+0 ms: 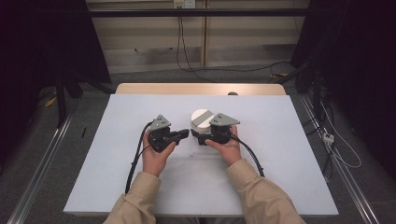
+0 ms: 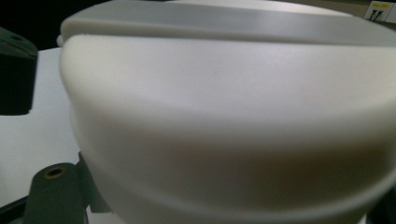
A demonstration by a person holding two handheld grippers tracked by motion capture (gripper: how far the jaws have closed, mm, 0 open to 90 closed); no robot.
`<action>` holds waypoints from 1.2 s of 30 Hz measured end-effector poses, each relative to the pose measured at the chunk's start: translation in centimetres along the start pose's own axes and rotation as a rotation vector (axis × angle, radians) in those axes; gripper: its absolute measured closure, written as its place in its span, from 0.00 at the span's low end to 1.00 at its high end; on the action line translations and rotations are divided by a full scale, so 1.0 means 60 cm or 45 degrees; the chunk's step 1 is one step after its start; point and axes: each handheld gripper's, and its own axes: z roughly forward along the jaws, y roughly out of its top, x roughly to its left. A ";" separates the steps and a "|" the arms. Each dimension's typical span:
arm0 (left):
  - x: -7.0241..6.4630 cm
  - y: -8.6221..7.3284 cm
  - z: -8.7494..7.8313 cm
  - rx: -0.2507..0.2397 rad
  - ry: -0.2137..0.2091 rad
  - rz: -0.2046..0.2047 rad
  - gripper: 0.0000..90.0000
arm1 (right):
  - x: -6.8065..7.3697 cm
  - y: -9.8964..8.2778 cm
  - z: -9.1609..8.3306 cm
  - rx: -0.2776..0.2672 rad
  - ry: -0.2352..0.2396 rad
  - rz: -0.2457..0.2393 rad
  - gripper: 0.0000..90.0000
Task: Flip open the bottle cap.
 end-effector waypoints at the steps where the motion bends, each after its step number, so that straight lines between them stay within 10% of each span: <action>1: -0.001 0.001 0.002 0.004 0.001 0.005 1.00 | 0.000 0.000 0.000 -0.001 0.000 -0.001 0.21; 36: -0.006 0.022 0.025 0.037 0.044 0.043 1.00 | 0.000 0.000 0.000 0.002 -0.003 -0.001 0.21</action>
